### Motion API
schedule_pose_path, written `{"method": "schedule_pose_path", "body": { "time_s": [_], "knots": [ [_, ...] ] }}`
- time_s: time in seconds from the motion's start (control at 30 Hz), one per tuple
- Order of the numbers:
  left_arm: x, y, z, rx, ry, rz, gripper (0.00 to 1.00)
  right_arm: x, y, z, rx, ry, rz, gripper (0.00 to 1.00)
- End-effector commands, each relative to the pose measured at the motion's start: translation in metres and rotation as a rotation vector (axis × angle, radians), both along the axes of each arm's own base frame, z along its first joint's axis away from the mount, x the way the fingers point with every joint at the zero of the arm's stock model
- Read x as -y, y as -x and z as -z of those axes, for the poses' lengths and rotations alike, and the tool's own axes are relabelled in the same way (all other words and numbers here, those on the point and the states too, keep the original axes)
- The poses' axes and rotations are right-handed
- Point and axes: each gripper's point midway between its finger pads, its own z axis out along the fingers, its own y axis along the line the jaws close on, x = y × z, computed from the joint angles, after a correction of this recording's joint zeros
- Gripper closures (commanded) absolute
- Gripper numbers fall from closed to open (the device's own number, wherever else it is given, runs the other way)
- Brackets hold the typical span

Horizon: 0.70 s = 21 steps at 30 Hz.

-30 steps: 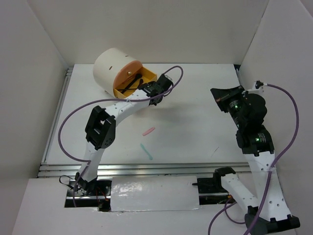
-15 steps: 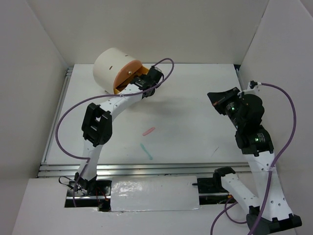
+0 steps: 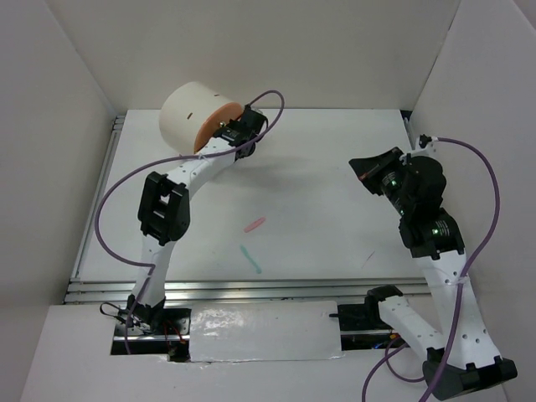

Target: Organize the makeup

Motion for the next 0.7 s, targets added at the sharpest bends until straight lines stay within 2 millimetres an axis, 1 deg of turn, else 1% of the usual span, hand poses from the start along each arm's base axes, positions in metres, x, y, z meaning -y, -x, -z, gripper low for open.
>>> {"method": "schedule_pose_path", "body": {
  "time_s": [0.0, 0.07, 0.17, 0.23, 0.27, 0.33, 0.37, 0.4, 0.43, 0.47, 0.53, 0.57, 0.6, 0.63, 0.67],
  "knots": [
    [-0.023, -0.016, -0.015, 0.062, -0.033, -0.070, 1.00, -0.004, -0.002, -0.012, 0.049, 0.015, -0.024, 0.99],
    [-0.033, -0.018, -0.015, 0.067, -0.039, -0.100, 1.00, -0.005, -0.004, -0.011, 0.044, 0.017, -0.027, 0.99],
    [-0.035, -0.019, -0.011, 0.057, -0.017, -0.107, 1.00, -0.007, -0.006, -0.009, 0.041, 0.020, -0.034, 0.99],
    [-0.032, -0.017, -0.010, 0.047, 0.002, -0.099, 1.00, -0.007, -0.007, -0.009, 0.039, 0.020, -0.036, 0.99],
    [-0.029, -0.016, -0.013, 0.046, 0.019, -0.094, 1.00, -0.008, -0.008, -0.010, 0.042, 0.019, -0.037, 0.99],
    [-0.017, -0.008, -0.013, 0.025, 0.051, -0.055, 1.00, -0.007, -0.009, -0.009, 0.043, 0.023, -0.033, 0.98],
    [-0.007, 0.000, -0.015, 0.030, 0.056, -0.029, 0.98, -0.006, -0.009, -0.008, 0.041, 0.022, -0.028, 0.97],
    [-0.002, 0.004, -0.016, 0.033, 0.047, -0.011, 0.88, -0.005, -0.010, -0.006, 0.037, 0.026, -0.026, 0.96],
    [0.007, 0.013, -0.017, 0.051, 0.032, 0.013, 0.75, -0.005, -0.011, -0.003, 0.031, 0.025, -0.024, 0.95],
    [0.012, 0.021, -0.014, 0.039, 0.025, 0.028, 0.70, -0.006, -0.011, -0.002, 0.029, 0.025, -0.024, 0.95],
    [0.021, 0.027, -0.016, 0.057, 0.020, 0.060, 0.64, -0.007, -0.012, 0.002, 0.024, 0.022, -0.029, 0.94],
    [0.022, 0.033, -0.006, 0.038, 0.003, 0.070, 0.63, -0.007, -0.013, 0.004, 0.020, 0.019, -0.029, 0.94],
    [0.028, 0.034, -0.003, 0.043, -0.001, 0.087, 0.62, -0.007, -0.013, 0.004, 0.023, 0.011, -0.027, 0.94],
    [0.027, 0.034, 0.004, 0.036, -0.018, 0.084, 0.62, -0.009, -0.013, 0.007, 0.022, 0.007, -0.036, 0.94],
    [0.025, 0.035, 0.012, 0.027, -0.033, 0.079, 0.57, -0.009, -0.013, 0.009, 0.021, 0.003, -0.033, 0.93]
  ]
}}
